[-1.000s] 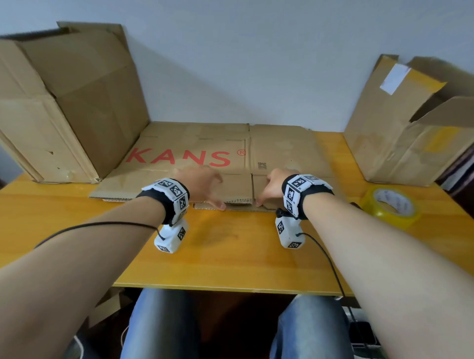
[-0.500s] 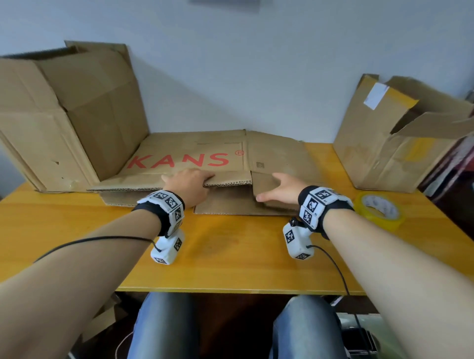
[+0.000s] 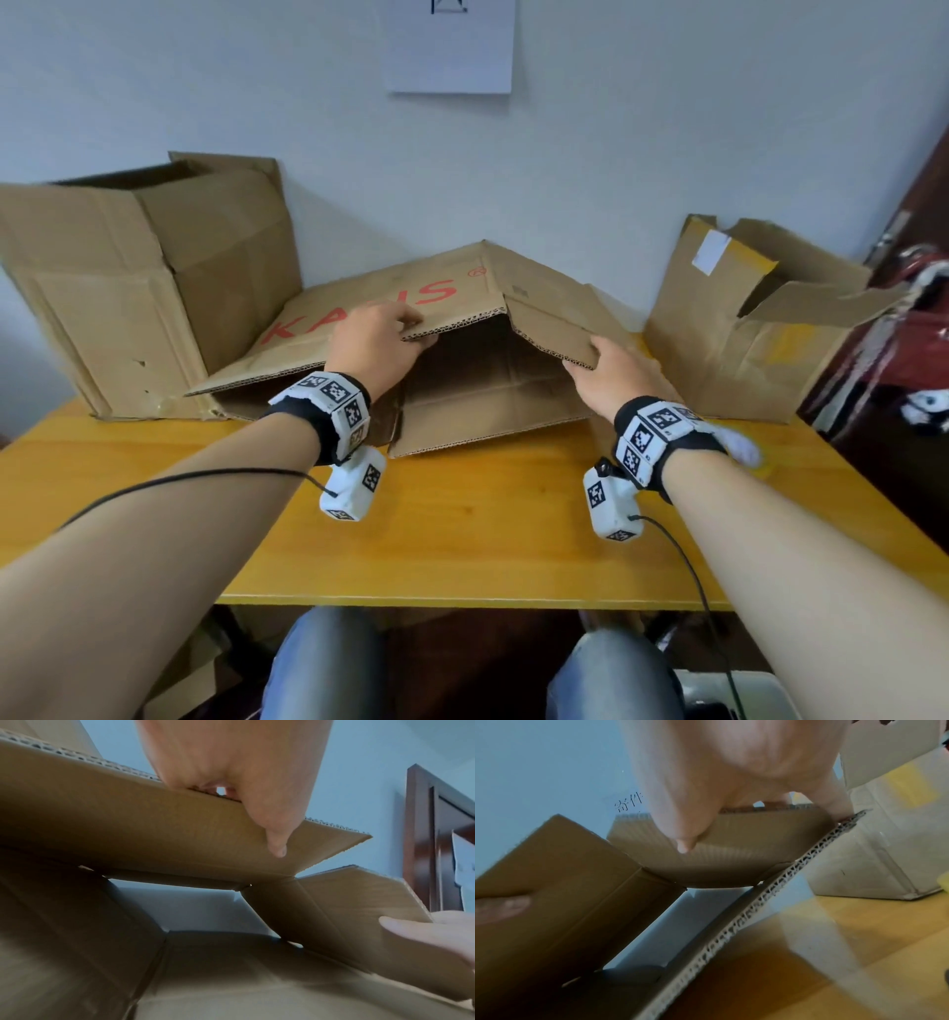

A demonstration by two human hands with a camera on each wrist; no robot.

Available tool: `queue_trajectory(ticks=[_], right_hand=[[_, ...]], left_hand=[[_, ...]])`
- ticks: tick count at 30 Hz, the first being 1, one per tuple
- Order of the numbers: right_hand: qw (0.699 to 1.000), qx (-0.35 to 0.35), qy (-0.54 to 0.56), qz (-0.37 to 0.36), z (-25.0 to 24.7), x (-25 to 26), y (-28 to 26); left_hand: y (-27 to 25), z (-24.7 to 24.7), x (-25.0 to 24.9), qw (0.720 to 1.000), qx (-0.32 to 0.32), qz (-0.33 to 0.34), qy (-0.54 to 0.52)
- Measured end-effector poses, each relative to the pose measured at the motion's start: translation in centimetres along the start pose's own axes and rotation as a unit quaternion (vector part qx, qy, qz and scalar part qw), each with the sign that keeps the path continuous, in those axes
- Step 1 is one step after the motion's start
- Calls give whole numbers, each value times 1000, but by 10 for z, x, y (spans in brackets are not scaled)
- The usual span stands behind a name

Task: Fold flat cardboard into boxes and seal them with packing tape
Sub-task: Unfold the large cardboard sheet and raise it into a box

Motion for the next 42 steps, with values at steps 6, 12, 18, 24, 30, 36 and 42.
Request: queue_trajectory(ticks=[6, 12, 18, 24, 30, 36, 42], right_hand=[[998, -25, 60, 16, -19, 11, -4], [980, -41, 187, 54, -32, 2, -9], [952, -54, 286, 97, -30, -4, -12], [945, -48, 302, 116, -25, 0, -15], [915, -32, 371, 154, -21, -2, -17], [885, -5, 424, 192, -16, -4, -13], [867, -40, 429, 249, 0, -23, -9]], left_hand=[[4, -21, -10, 999, -31, 15, -7], [3, -55, 24, 985, -104, -80, 115], [-10, -69, 74, 938, -176, -289, -70], [-19, -65, 88, 893, -196, -339, -223], [-9, -65, 89, 920, -163, -289, -209], [-17, -71, 108, 900, -221, -250, -282], [-22, -80, 122, 884, -213, -268, -317]])
Point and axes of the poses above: each hand's wrist, its own y-axis towards the middle knuckle, its own z-axis out of the palm, x = y × z, the point moved 4 cm from there along y, towards the middle knuckle, and after that the axes turned 2 degrees about -y, right-handed, at the moved point
